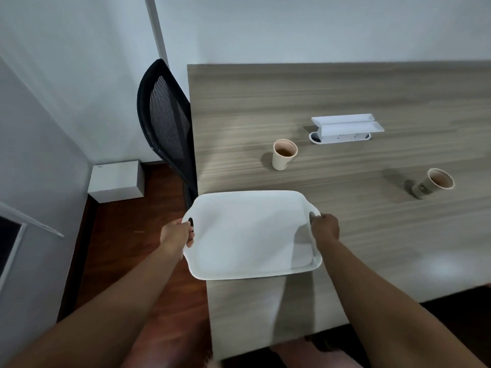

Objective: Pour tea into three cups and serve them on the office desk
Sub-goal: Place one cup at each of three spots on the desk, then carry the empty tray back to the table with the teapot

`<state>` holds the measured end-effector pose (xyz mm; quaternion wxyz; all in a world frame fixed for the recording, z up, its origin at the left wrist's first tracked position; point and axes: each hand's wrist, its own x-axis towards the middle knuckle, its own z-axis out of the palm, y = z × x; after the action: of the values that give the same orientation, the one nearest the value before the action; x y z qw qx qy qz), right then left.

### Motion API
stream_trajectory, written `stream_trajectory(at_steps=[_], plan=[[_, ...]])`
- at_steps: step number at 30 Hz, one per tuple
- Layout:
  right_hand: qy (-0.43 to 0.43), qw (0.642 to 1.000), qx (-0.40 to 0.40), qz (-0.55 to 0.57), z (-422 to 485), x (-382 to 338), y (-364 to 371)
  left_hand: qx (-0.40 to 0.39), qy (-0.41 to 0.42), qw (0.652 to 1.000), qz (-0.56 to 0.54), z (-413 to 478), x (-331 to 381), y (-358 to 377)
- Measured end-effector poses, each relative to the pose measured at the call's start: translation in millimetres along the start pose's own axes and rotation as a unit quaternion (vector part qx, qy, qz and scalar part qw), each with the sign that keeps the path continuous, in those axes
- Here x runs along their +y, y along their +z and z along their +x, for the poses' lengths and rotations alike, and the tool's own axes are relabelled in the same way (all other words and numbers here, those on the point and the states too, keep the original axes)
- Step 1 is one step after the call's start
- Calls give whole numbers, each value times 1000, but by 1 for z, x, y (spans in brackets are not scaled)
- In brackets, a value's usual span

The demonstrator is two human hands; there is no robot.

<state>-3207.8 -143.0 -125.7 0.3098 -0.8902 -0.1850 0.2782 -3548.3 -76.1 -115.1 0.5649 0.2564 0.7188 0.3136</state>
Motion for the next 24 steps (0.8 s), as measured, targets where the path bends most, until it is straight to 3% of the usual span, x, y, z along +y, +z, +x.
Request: stream_trajectory(at_steps=[8, 16, 20, 24], plan=[[41, 985, 2, 165, -76, 20, 4, 45, 19, 999, -8, -44, -7, -53], [12, 975, -47, 218, -126, 55, -1, 48, 54, 997, -2, -95, -49, -103], [-11, 971, -81, 227, -149, 82, -9, 110, 49, 992, -47, -129, -80, -121], [-5, 966, -96, 239, -175, 116, -26, 116, 37, 991, -47, -155, -121, -135]])
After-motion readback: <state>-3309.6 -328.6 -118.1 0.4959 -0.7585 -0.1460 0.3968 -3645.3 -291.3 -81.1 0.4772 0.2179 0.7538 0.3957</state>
